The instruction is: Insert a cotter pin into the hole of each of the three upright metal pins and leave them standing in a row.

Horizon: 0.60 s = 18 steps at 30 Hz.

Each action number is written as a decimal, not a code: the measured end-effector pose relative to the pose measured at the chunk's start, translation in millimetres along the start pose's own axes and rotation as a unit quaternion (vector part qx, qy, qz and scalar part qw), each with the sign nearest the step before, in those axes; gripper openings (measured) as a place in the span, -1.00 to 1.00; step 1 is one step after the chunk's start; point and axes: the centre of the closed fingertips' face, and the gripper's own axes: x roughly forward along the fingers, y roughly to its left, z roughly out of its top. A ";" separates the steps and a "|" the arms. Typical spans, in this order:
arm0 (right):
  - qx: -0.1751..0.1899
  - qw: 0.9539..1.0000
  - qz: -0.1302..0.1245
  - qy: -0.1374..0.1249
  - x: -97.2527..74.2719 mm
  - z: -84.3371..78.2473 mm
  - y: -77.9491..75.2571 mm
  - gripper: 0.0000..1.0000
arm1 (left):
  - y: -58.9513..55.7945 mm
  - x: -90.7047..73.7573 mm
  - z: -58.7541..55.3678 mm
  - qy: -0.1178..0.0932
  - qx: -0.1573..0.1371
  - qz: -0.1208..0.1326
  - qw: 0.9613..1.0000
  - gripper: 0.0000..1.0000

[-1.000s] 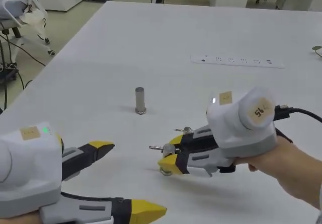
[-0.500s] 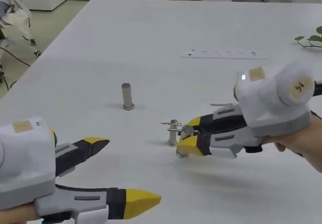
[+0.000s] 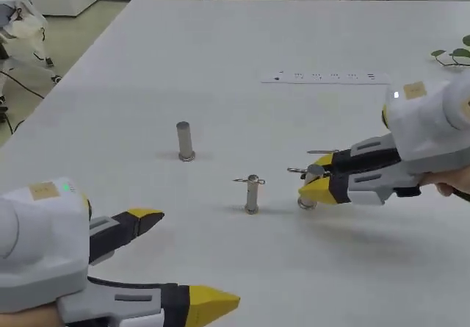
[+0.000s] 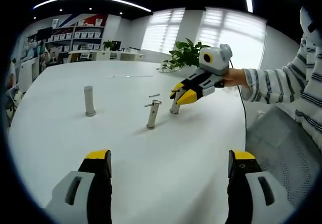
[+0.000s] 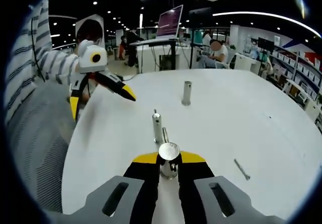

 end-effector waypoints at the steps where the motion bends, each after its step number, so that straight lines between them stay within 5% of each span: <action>1: 0.001 1.000 0.001 0.000 1.1 -1.4 -0.3 -0.72 | -0.6 0.1 -0.8 0.002 -0.001 -0.001 1.000 0.93; 18: 0.015 1.000 0.014 -0.013 9.8 -9.5 -2.4 -0.72 | -5.6 -4.6 -0.6 0.018 0.010 -0.008 1.000 0.97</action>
